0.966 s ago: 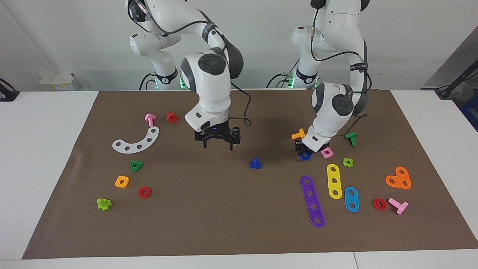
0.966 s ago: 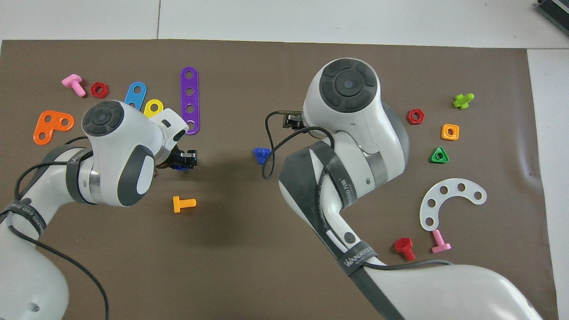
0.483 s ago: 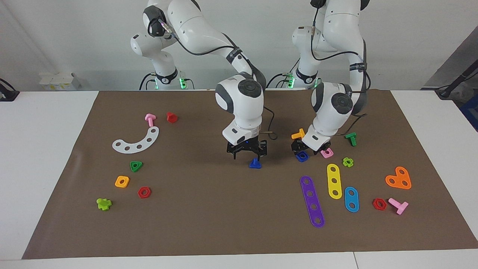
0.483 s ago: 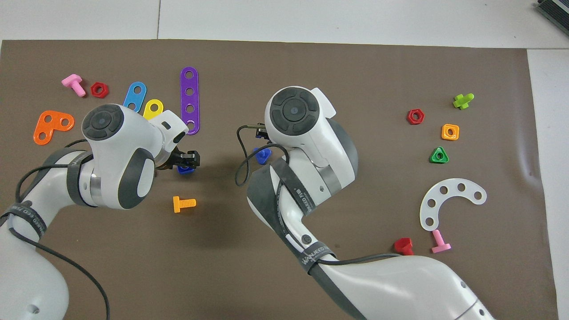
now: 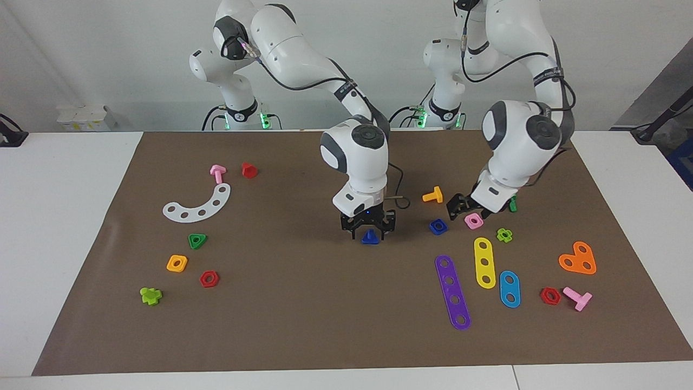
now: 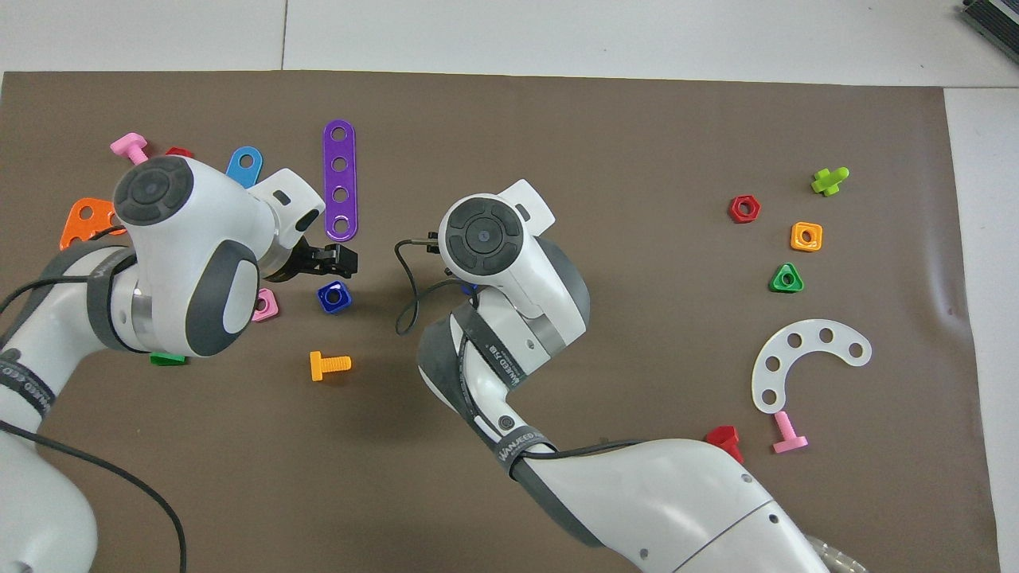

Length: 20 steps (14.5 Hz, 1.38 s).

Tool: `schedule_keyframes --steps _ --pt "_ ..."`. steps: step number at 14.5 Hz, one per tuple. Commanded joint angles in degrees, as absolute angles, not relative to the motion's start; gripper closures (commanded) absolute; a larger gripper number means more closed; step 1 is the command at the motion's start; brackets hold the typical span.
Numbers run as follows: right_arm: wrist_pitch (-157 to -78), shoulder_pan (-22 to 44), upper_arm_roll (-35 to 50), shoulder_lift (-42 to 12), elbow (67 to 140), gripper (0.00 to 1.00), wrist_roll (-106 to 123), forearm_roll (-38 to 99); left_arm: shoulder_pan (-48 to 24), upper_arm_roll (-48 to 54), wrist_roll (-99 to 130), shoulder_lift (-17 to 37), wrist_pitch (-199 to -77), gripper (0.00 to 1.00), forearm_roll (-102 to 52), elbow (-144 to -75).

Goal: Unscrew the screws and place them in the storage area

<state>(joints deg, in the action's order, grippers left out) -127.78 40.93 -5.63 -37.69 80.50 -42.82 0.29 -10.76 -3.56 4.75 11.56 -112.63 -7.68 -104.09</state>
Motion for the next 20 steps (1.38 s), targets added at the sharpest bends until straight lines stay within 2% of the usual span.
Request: schedule_keyframes --steps 1,3,5,9,10,16,17,18,20 --pt "-128.76 40.69 -4.92 -37.79 81.38 0.31 -42.19 1.14 -4.77 -3.16 -0.95 8.1 -107.24 0.0 -6.95 -104.41" --pt "-128.85 41.31 -4.92 -37.53 82.96 0.4 -40.96 1.14 -3.52 -3.16 -1.76 6.6 -104.6 0.0 -3.45 -103.72" --pt "-128.76 41.4 -4.92 -37.27 83.58 0.47 -40.87 1.14 -3.34 -3.16 -1.58 5.98 -99.96 0.0 -2.11 -100.04" --pt "-128.5 41.49 -4.92 -37.0 84.55 0.53 -40.52 1.14 -3.34 -3.25 -1.06 5.8 -90.46 0.0 -1.93 -90.72" --pt "-128.67 41.48 -4.92 -37.0 84.55 0.57 -40.43 1.14 -3.43 -3.16 -1.05 5.45 -89.4 0.0 -1.15 -89.49" --pt "-128.67 41.66 -4.92 -36.91 84.55 0.59 -40.34 1.14 -4.31 -2.37 -0.88 3.43 -89.47 0.0 2.99 -88.51" --pt "-128.67 41.66 -4.92 -37.0 84.55 0.91 -39.99 1.14 -4.22 -2.37 -0.79 2.99 -89.91 0.0 2.55 -88.51" --pt "-128.67 41.66 -4.92 -37.0 84.46 1.0 -39.56 1.14 -4.22 -2.37 -0.88 2.9 -90.17 0.0 2.37 -88.51" --pt "-128.67 41.31 -4.92 -37.0 83.94 1.0 -39.64 1.23 -4.22 -2.37 -0.88 2.46 -90.7 0.0 2.37 -88.68"
